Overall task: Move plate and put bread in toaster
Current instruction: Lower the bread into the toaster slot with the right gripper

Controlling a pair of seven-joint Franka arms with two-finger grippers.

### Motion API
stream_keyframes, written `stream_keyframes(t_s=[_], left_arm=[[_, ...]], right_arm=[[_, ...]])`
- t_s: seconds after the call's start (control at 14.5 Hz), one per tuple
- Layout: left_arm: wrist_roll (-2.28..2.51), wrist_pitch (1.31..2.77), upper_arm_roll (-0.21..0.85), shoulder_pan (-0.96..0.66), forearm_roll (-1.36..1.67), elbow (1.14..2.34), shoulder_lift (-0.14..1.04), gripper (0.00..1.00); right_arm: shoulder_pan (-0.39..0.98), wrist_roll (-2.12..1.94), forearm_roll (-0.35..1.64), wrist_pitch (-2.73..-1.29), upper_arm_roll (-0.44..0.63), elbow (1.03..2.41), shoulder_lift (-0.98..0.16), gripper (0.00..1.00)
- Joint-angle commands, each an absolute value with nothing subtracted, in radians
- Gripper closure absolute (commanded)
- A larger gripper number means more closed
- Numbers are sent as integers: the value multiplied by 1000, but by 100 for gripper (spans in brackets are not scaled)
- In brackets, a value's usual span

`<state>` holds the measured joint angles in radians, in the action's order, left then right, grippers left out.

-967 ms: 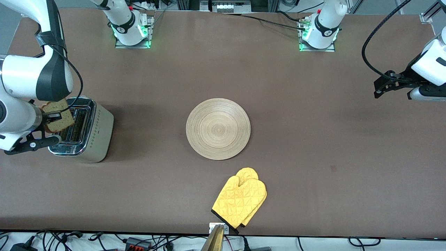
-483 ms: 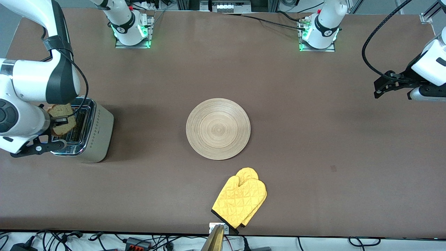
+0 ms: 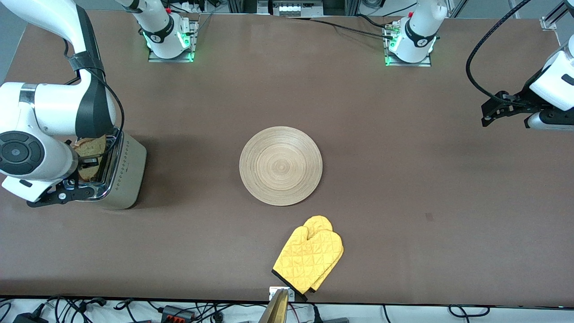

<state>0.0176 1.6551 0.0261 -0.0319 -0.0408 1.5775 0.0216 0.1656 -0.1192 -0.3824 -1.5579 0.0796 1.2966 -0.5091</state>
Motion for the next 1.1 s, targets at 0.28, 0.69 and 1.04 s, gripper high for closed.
stream_keyframes(t_s=[0.28, 0.69, 1.04], left_arm=[[23, 1638, 26, -34, -57, 1555, 31, 0], [25, 1638, 26, -32, -57, 1555, 31, 0], [25, 1638, 26, -31, -57, 1555, 31, 0]], right_arm=[[179, -107, -391, -1530, 77, 1240, -528, 100], [192, -106, -357, -1466, 78, 1195, -540, 100], [181, -100, -354, -1505, 80, 1206, -552, 100]])
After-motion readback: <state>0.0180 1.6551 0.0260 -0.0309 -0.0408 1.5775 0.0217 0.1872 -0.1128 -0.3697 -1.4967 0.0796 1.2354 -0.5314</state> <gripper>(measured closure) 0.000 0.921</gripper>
